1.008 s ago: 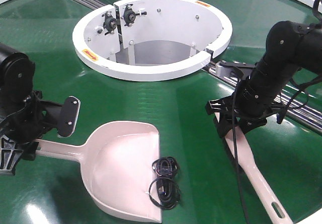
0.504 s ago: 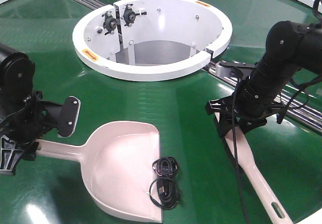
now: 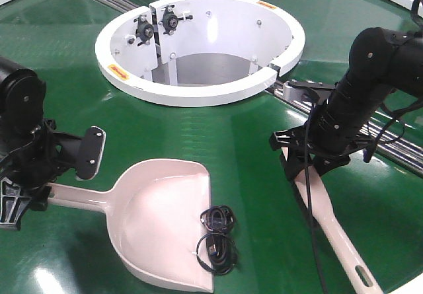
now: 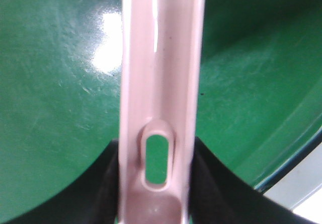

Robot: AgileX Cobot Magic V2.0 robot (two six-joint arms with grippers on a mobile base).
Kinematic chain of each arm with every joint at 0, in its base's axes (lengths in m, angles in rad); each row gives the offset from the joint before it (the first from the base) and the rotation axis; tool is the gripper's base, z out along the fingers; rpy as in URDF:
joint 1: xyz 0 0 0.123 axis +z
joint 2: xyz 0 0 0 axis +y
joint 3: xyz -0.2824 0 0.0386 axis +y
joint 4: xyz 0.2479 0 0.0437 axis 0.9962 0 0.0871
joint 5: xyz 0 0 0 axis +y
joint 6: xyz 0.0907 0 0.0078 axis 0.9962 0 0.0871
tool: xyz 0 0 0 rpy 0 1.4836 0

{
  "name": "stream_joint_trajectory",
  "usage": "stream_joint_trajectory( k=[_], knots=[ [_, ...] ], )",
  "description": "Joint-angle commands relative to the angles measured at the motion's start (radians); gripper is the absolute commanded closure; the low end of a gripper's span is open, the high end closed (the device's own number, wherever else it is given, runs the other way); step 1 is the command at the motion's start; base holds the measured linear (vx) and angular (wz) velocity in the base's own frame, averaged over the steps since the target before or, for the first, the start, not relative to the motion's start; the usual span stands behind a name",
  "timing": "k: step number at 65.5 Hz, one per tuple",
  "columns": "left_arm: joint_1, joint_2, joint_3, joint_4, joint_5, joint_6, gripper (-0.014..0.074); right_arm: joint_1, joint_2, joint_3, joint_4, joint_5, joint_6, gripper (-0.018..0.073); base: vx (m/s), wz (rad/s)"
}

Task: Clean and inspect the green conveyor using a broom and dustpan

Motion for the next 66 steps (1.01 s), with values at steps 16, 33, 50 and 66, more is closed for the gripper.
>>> stream_joint_trajectory(
  k=[16,33,50,66],
  knots=[
    [-0.009,-0.034,-0.027,-0.028,0.016,-0.002,0.062,0.051,-0.048,0.038,0.082,0.053,0.067,0.0564,0.0,0.0],
    [-0.009,-0.034,-0.027,-0.027,0.016,-0.002,0.062,0.073,-0.046,0.146,0.185,-0.035,0.056,0.0564,0.0,0.0],
    [-0.009,-0.034,-0.027,-0.028,0.016,-0.002,0.062,0.134,0.01,0.157,0.239,-0.108,0.055,0.0564,0.0,0.0],
    [-0.009,-0.034,-0.027,-0.028,0.016,-0.002,0.062,0.196,0.096,0.142,0.339,-0.148,0.029,0.0564,0.0,0.0]
  ],
)
